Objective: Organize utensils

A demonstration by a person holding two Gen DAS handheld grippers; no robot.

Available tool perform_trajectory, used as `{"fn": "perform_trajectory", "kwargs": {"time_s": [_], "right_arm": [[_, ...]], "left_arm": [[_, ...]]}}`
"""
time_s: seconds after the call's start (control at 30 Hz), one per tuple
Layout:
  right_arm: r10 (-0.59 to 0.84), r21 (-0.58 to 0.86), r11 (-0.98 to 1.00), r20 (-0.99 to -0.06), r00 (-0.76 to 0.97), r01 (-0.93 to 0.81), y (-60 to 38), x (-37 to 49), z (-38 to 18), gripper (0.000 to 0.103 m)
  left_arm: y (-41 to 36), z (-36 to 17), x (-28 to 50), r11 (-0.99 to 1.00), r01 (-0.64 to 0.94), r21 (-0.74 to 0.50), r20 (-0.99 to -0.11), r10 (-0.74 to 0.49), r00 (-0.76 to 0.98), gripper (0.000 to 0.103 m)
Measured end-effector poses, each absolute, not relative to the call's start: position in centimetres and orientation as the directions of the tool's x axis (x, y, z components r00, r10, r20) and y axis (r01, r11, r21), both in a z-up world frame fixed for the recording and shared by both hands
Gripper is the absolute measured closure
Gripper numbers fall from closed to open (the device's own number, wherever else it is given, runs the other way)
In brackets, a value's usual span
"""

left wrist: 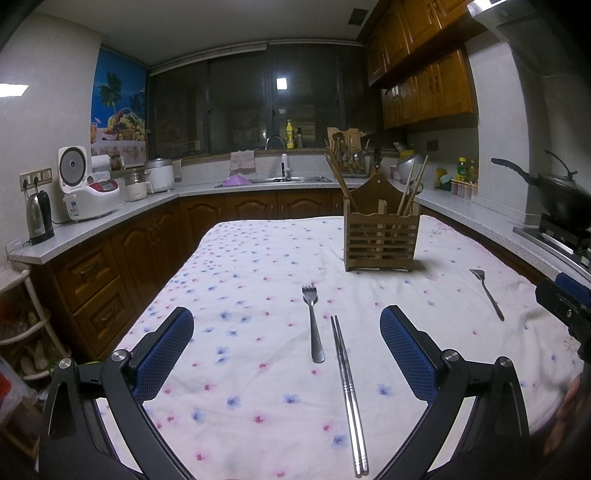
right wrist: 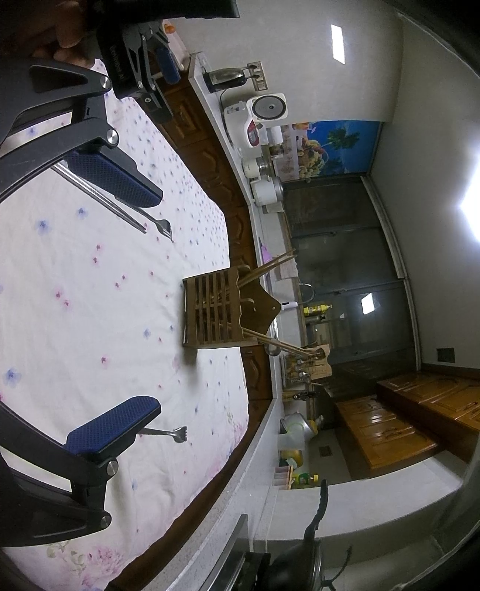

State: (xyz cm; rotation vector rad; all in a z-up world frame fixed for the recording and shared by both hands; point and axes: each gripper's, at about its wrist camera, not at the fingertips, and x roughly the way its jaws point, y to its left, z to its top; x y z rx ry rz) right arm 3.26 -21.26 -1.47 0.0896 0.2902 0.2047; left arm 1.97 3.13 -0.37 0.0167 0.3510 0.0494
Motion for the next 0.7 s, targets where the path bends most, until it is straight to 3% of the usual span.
{"fn": "perform_trajectory", "kwargs": {"time_s": [0.7], "right_arm": [[0.215,0.122,0.975,-0.283,0.935,-0.188,-20.97,3.45,-1.35,0.0]], "left_arm": [[2.97,-0.82,2.6,0.999,-0.021,0.027,-0.358,0.03,0.933,0.0]]}}
